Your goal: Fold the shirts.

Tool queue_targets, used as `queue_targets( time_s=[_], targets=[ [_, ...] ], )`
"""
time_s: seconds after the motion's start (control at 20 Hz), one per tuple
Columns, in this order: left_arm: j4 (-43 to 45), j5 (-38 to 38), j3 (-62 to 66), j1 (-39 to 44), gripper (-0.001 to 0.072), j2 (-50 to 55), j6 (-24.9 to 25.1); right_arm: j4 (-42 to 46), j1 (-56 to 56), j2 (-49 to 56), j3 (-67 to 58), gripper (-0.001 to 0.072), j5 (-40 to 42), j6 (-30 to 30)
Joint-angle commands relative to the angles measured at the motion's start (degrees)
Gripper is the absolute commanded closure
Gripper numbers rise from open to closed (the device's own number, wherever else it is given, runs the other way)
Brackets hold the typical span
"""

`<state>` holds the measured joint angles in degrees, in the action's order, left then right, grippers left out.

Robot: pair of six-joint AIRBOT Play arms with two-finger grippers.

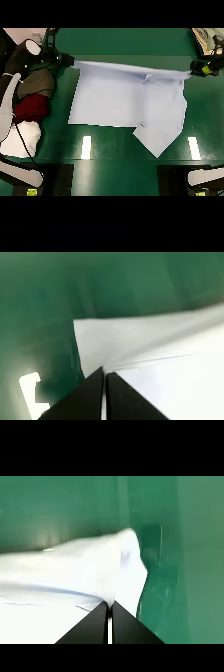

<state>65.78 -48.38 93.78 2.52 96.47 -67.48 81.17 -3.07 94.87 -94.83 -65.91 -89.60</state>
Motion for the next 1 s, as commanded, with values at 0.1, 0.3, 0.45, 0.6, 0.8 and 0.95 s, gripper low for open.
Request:
queue_targets(
  time_s=[0.1, 0.3, 0.45, 0.6, 0.8, 0.95],
  targets=[
    [0.17, 1.29, -9.09, -0.02, 0.0686, 0.09, 1.95, 2.78, 3.39, -5.18, 15.72, 0.07, 4.79, 0.59],
    [0.22, -1.07, -10.1, -0.07, 0.0331, -0.02, 0.7, 0.61, 4.55, -5.66, 19.98, 0.057, 5.01, -0.11],
    [2.19, -9.88, -6.19, -1.14, 0.0227, -0.48, -1.6, -1.09, 3.52, -5.99, 16.33, 0.038, -2.32, -0.07],
    [1.4, -21.59, -3.06, -5.16, 0.0226, -1.51, -4.48, -1.22, 1.2, -10.97, 15.8, 0.038, -10.45, 3.56],
    [-2.4, -27.78, -11.72, -11.34, 0.0227, -9.22, -4.48, -11.8, -6.03, -21.7, 23.85, 0.0391, -14.43, 9.81],
    [-4.72, -28.72, -25.77, -13.94, 0.0226, -17.22, -4.07, -25.14, -12.5, -26.82, 30.99, 0.0399, -16.2, 14.71]
  ],
)
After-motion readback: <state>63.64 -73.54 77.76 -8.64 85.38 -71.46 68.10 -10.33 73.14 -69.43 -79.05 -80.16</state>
